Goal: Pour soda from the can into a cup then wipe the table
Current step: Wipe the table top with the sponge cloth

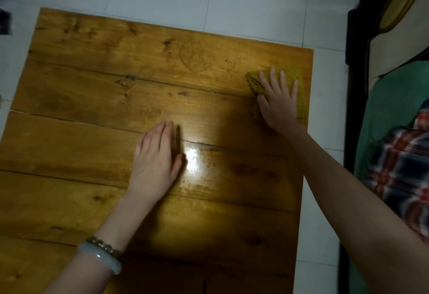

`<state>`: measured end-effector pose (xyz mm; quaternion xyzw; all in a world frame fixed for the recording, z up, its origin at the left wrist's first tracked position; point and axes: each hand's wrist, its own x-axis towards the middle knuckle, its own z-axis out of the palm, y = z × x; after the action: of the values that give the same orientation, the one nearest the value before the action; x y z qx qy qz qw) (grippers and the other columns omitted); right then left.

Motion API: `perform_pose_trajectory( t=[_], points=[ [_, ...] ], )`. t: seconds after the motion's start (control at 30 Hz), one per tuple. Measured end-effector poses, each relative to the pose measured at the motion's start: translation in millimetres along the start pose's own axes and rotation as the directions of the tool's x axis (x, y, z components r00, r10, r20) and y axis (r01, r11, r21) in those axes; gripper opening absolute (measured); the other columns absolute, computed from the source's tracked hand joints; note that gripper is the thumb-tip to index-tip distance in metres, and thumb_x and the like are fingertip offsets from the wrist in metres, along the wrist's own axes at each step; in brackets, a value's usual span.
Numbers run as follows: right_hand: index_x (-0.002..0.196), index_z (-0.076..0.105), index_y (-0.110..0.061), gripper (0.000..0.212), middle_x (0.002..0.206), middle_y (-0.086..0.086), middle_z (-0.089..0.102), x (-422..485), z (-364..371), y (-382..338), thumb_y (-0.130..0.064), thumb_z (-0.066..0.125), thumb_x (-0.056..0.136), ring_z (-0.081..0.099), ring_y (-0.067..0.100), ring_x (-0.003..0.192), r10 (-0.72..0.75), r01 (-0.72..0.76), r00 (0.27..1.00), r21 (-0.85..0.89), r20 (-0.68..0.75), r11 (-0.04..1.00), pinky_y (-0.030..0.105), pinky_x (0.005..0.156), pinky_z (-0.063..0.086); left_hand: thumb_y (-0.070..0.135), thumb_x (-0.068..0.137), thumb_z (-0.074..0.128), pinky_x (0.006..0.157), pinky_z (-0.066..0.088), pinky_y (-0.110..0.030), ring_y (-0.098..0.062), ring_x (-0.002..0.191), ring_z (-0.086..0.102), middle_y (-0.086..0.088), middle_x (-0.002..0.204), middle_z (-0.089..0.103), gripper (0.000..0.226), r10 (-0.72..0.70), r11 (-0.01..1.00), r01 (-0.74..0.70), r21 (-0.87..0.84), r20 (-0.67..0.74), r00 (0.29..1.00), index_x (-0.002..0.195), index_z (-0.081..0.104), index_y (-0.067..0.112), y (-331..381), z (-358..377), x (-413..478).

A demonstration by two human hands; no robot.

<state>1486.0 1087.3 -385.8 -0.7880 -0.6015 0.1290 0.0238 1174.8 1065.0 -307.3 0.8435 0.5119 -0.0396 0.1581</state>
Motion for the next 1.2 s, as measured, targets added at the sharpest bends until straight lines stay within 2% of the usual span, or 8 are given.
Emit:
perform_pose_trajectory(
  t=[0.13,0.33,0.53,0.77,0.93,1.0,1.07,1.2],
  points=[
    [0.150,0.012,-0.025,0.066,0.159,0.005,0.008,-47,6,-11,-0.048,0.007,0.089,0.001,0.028,0.146,-0.114,0.120,0.990,-0.069,0.081,0.990,0.054,0.115,-0.005,0.020,0.084,0.066,0.110,0.026,-0.049,-0.037,0.131,0.039,-0.021,0.146,0.036,0.072,-0.002,1.000,0.002,0.000,0.023,1.000,0.143,0.031,-0.001,-1,3,-24],
    [0.150,0.012,-0.026,0.069,0.159,0.004,0.008,-93,12,-26,-0.049,0.004,0.085,0.000,0.026,0.146,-0.138,0.144,0.983,-0.043,0.122,0.989,0.052,0.116,-0.005,0.027,0.087,0.063,0.110,0.028,-0.050,-0.037,0.131,0.039,-0.021,0.145,0.038,0.069,0.002,1.000,-0.003,0.027,0.036,0.999,0.143,0.032,-0.001,-6,10,-62],
    [0.149,0.017,-0.026,0.066,0.159,0.003,0.006,-142,18,-26,-0.047,0.009,0.087,-0.004,0.024,0.146,-0.173,0.157,0.978,0.133,0.120,0.979,0.044,0.113,-0.016,0.028,0.090,0.058,0.111,0.028,-0.050,-0.036,0.131,0.039,-0.021,0.144,0.039,0.065,0.046,0.998,-0.049,0.042,0.070,0.997,0.142,0.032,-0.001,-10,24,-99],
    [0.148,0.017,-0.022,0.065,0.158,0.002,0.006,-229,31,-39,-0.045,0.010,0.087,-0.006,0.022,0.146,-0.047,0.015,0.994,0.303,0.099,0.953,0.041,0.113,-0.018,0.029,0.092,0.057,0.108,0.031,-0.052,-0.036,0.131,0.040,-0.020,0.145,0.039,0.064,0.123,0.992,-0.126,0.016,0.134,0.983,0.143,0.031,0.000,-5,41,-142],
    [0.148,0.017,-0.019,0.059,0.158,0.005,0.008,-265,33,-48,-0.032,0.023,0.091,-0.006,0.019,0.146,0.095,-0.134,0.991,0.552,0.098,0.823,0.037,0.113,-0.018,0.040,0.094,0.042,0.110,0.029,-0.049,-0.033,0.132,0.039,-0.018,0.146,0.038,0.064,0.170,0.984,-0.175,0.015,0.175,0.970,0.143,0.032,0.001,0,48,-168],
    [0.148,0.016,-0.021,0.059,0.158,0.005,0.007,-276,35,-49,-0.033,0.022,0.092,-0.006,0.018,0.146,0.118,-0.158,0.987,0.548,0.109,0.821,0.036,0.113,-0.018,0.048,0.092,0.034,0.111,0.026,-0.047,-0.032,0.134,0.037,-0.017,0.148,0.036,0.070,0.173,0.983,-0.181,0.030,0.180,0.968,0.144,0.030,0.002,1,51,-175],
    [0.149,0.013,-0.022,0.058,0.159,0.003,0.005,-285,39,-47,-0.035,0.021,0.093,-0.008,0.018,0.145,0.107,-0.145,0.988,0.464,0.108,0.874,0.035,0.113,-0.018,0.057,0.089,0.030,0.114,0.020,-0.047,-0.032,0.139,0.030,-0.017,0.151,0.030,0.079,0.154,0.986,-0.164,0.043,0.179,0.972,0.147,0.026,0.004,2,54,-179],
    [0.149,0.011,-0.025,0.057,0.159,0.001,0.002,-292,47,-42,-0.040,0.018,0.094,-0.010,0.015,0.145,0.084,-0.113,0.991,0.329,0.102,0.937,0.036,0.114,-0.016,0.077,0.078,0.024,0.118,0.006,-0.047,-0.028,0.146,0.009,-0.014,0.158,0.011,0.100,0.119,0.990,-0.132,0.053,0.206,0.971,0.151,0.012,0.010,3,61,-182]
  ],
)
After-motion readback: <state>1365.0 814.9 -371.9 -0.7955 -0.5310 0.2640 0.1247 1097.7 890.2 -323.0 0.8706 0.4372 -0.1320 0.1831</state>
